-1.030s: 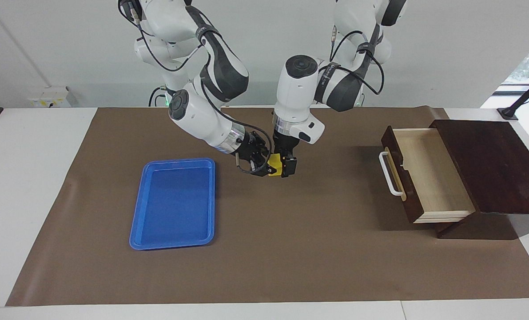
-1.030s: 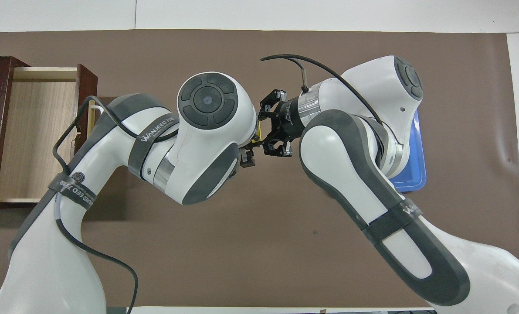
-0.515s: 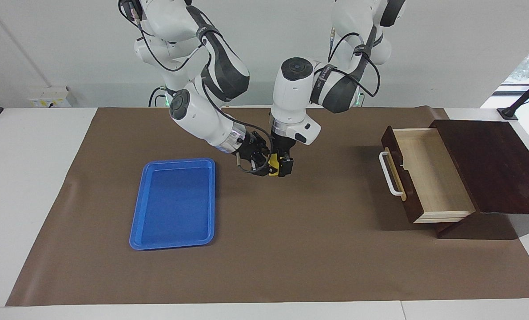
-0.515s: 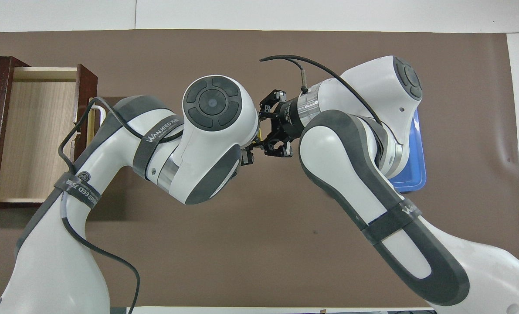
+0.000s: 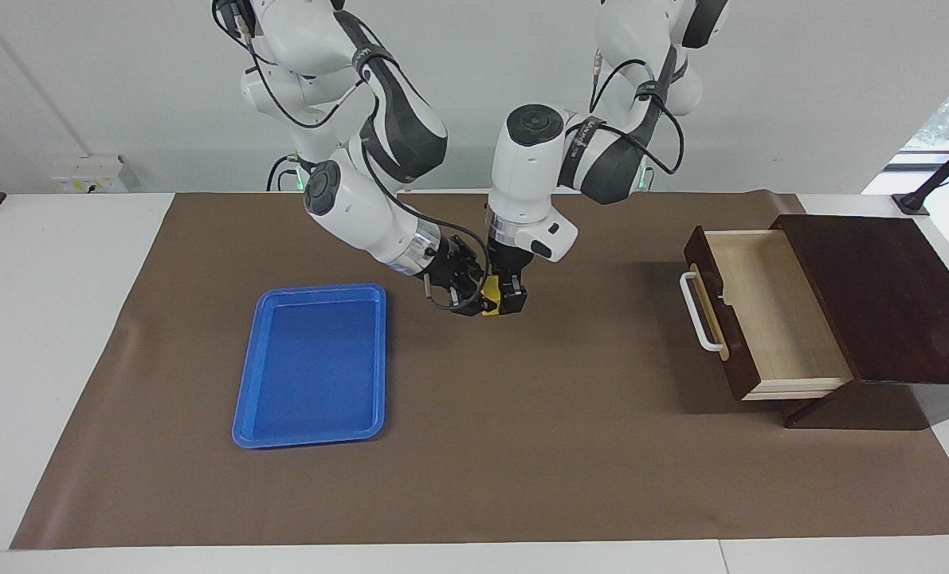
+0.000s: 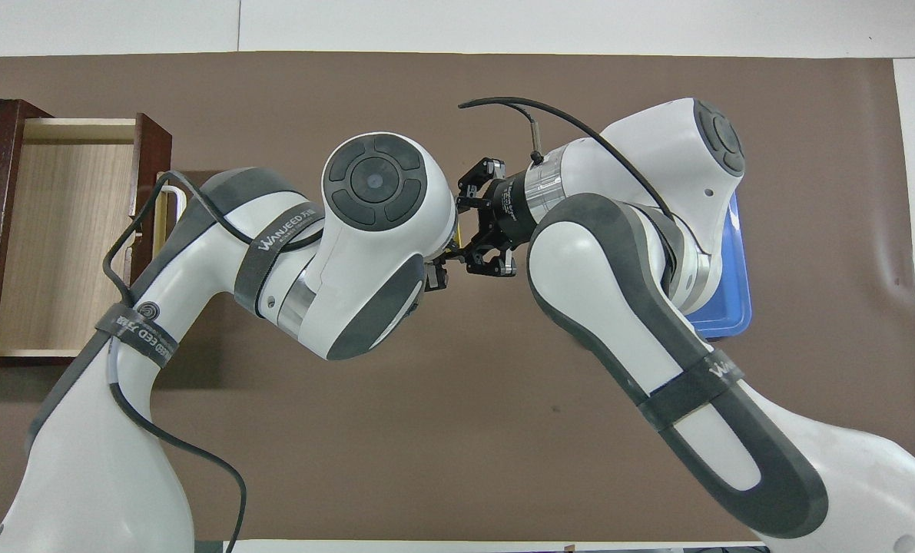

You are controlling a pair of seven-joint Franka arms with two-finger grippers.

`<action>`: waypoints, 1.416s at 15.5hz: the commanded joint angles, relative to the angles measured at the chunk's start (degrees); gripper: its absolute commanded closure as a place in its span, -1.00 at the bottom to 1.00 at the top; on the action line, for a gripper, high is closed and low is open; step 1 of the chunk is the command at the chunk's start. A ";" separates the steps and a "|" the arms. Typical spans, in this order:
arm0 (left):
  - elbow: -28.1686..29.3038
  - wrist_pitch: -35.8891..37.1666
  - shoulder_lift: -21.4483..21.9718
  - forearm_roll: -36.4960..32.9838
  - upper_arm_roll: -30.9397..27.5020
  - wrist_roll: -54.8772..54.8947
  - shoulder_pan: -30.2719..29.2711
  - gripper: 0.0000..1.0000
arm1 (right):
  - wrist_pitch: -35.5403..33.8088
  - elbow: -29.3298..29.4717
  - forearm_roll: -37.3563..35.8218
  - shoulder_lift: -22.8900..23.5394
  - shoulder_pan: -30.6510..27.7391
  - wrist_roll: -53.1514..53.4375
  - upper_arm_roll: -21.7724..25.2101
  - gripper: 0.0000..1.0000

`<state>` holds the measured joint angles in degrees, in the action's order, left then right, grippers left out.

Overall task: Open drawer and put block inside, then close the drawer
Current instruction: 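Grasp the block with the left gripper and open the right gripper, then lower the block into the drawer with the left gripper while the right gripper withdraws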

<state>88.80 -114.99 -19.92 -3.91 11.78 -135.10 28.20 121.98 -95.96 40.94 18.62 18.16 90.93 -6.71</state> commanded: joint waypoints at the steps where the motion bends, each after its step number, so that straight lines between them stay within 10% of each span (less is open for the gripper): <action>1: 0.49 0.99 0.58 -1.45 -0.27 -0.34 0.54 1.00 | -0.25 0.86 -0.42 0.19 -1.54 2.67 0.12 -1.00; 11: -1.27 21.29 13.77 4.43 -0.71 37.40 -25.01 1.00 | -7.17 0.95 -10.35 -2.80 -7.86 -10.29 0.56 -1.00; 22: 24.57 -2.69 19.05 4.44 -0.88 58.81 -42.34 1.00 | -25.82 0.95 -29.76 -9.38 -19.82 -61.52 0.91 -1.00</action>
<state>108.60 -114.34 -2.93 -0.36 10.27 -77.99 -11.83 98.18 -94.48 14.69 11.44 0.66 38.61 -5.19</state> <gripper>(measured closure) 0.427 0.000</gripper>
